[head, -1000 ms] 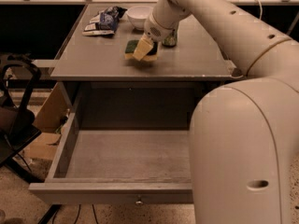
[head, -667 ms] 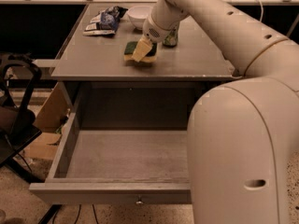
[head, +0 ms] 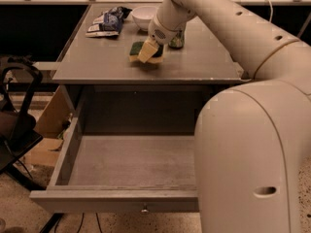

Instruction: Pick sponge from top drawer and place on counter

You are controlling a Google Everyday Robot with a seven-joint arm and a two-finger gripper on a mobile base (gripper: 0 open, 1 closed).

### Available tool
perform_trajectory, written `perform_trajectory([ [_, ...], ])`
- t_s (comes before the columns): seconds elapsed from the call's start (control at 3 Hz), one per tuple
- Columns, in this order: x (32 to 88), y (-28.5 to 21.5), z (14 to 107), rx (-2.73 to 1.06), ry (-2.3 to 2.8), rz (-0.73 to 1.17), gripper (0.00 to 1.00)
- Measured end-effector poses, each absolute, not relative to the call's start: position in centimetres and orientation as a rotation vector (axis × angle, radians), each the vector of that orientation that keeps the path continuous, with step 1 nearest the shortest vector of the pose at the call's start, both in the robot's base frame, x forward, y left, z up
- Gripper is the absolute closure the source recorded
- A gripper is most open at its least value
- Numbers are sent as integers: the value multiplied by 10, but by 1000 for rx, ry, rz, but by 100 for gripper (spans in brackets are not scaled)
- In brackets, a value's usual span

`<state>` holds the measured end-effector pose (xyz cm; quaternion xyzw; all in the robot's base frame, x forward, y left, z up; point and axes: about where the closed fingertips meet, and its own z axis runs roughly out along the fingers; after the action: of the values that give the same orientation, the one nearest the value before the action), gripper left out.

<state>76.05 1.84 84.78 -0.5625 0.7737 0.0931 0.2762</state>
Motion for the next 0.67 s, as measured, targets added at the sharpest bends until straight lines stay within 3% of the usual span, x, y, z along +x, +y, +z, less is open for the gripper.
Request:
perform_trajectory([
  [0.33, 761, 18, 848, -1511, 2078, 250, 10],
  [0.67, 761, 18, 848, -1511, 2078, 250, 0],
])
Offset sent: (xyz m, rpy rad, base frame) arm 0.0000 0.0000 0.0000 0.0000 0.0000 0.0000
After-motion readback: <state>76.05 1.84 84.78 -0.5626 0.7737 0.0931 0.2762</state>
